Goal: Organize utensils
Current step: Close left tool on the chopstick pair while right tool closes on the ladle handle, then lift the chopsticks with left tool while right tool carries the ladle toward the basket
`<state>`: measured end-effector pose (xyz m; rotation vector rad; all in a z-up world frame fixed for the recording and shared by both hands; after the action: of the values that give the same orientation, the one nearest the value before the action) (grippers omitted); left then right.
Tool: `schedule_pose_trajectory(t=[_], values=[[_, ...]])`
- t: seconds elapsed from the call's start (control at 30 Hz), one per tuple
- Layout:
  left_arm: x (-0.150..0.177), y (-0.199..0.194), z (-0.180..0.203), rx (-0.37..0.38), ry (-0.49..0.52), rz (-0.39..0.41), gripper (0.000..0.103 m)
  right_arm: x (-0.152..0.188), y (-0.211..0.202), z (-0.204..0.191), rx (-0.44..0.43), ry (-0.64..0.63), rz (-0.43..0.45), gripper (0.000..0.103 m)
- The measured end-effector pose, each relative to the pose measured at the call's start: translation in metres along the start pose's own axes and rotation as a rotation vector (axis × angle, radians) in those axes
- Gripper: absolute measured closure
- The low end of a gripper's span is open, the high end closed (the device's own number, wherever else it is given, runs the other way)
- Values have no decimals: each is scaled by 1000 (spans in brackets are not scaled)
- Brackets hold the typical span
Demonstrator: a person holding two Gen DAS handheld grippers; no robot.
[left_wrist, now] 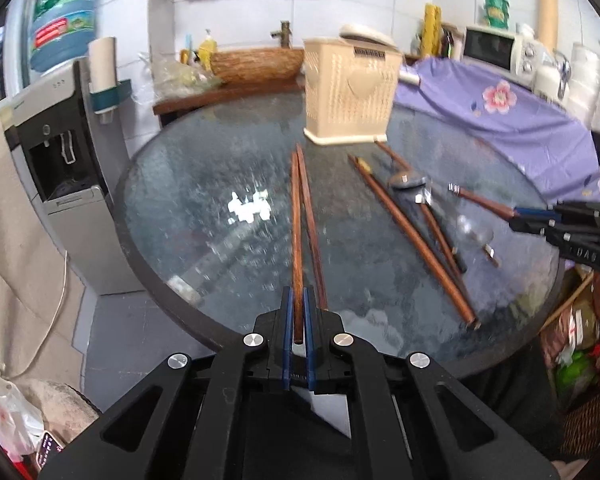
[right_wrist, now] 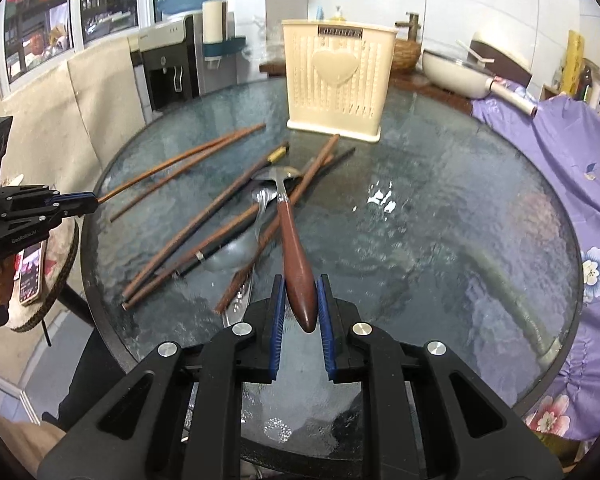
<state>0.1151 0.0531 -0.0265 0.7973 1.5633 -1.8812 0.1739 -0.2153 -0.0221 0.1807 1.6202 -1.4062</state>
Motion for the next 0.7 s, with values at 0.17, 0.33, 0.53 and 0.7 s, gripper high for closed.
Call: schedule_pose_trajectory(t=[0.17,0.33,0.53,0.7], values=[[-12,-18,-1,8,-40,91,98,-8,-9,3,25,12,52,86],[-32,-36,2,13,-57,191,98,-22,-18,5,42,2,93,86],[-65,-50,2,26,-65,269,98,-47,-24,6,57,-30,129,87],[-96,-59,6,41,-45,317,98,-75,-26,11,42,-44,137,87]])
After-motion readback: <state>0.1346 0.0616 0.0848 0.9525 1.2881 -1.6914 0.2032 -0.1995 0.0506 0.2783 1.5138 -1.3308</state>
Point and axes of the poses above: each gripper's, at about its wrist camera, not at the fingertips, and y roughly the way its jaws point, z to its right, x to its underside, the point moved 1 cm from there along y, roughly the way its jaws point, and after that the axes turned 9 degrees about -y, right-handed, at the moved point
